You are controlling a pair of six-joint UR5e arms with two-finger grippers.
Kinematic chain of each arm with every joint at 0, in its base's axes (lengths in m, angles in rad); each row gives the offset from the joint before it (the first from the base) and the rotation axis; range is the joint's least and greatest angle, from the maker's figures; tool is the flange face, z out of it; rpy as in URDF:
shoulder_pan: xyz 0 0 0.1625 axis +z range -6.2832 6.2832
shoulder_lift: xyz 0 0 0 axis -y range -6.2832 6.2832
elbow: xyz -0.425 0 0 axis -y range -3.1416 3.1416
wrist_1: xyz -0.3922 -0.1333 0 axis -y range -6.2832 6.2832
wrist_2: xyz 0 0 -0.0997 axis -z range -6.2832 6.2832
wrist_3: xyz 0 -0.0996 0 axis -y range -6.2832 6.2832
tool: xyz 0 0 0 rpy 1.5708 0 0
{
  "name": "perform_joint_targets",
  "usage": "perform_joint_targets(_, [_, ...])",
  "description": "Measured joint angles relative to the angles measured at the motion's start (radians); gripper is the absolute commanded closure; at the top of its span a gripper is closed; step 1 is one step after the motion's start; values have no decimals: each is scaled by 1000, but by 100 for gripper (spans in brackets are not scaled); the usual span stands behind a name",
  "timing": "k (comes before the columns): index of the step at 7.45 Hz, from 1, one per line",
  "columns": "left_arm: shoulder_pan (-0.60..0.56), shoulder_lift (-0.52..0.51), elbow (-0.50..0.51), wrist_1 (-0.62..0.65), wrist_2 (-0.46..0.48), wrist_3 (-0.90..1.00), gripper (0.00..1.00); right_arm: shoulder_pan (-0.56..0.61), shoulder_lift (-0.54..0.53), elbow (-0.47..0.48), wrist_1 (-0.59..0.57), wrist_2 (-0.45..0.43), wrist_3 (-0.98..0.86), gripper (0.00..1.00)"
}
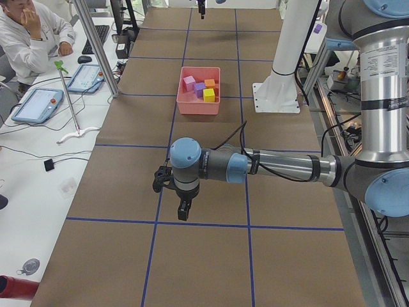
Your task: Place blocks into pink bin with both arms
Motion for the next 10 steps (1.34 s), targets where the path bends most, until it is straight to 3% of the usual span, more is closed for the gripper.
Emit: perform_joint_targets(10, [-3,27,-15,-2,-3,51,0,100,-66,-11,2,26,-38,0])
